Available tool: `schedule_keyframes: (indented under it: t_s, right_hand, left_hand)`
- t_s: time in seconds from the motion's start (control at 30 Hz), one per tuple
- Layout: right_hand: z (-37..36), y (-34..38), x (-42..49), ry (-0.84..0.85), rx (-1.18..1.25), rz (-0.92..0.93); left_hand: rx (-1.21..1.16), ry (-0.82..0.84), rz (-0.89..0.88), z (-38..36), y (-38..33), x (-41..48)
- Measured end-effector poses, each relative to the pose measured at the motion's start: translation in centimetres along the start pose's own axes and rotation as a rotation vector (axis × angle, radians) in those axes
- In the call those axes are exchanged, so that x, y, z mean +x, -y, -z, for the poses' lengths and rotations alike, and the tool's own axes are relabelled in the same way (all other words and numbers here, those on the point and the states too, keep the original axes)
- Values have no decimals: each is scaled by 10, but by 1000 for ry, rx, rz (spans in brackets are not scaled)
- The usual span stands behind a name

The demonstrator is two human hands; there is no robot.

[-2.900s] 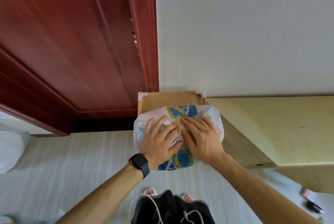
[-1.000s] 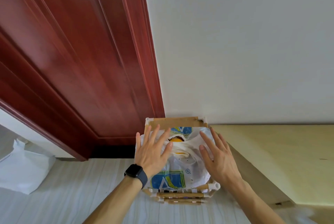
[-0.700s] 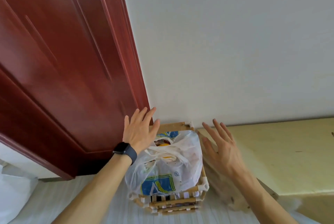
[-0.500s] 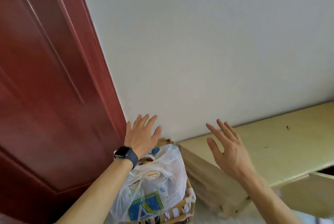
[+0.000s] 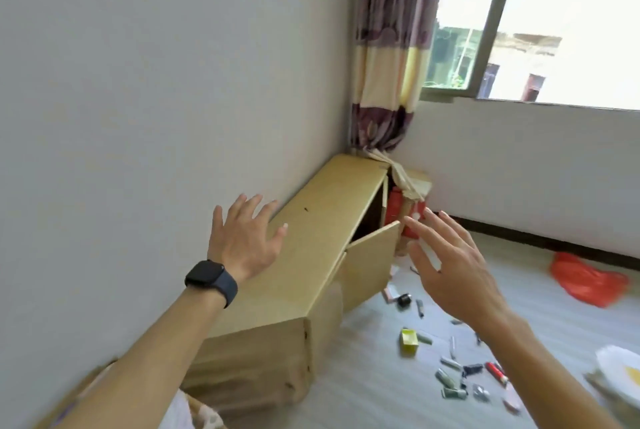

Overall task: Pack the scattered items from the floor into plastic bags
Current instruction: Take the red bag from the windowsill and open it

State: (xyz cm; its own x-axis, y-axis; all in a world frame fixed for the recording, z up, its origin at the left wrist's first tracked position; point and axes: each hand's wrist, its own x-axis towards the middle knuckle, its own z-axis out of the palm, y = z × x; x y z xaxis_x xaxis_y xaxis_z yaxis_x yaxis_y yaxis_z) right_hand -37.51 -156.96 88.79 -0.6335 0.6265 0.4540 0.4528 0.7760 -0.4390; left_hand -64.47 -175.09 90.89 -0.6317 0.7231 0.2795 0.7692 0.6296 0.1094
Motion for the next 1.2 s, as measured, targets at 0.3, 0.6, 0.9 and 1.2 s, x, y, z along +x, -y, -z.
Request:
schedule_keyframes:
  t_s: [0.3,0.6,0.9,1.2]
  right_hand:
    - [179,-185,-72,-221,-160,-372]
    - [316,-353,-98,-247,-247,-492]
    - [381,-481,-49,-286,-292,-486]
    - [404,-621,69,-279,-340,-471]
  left_hand:
    - [-73,-36,-495,-13,-296,46]
    - [-182,-32,-680,-30,-563,79]
    - [-203,-71,-805,-55,-738,139]
    - [-280,-101,-831,-109,-860,268]
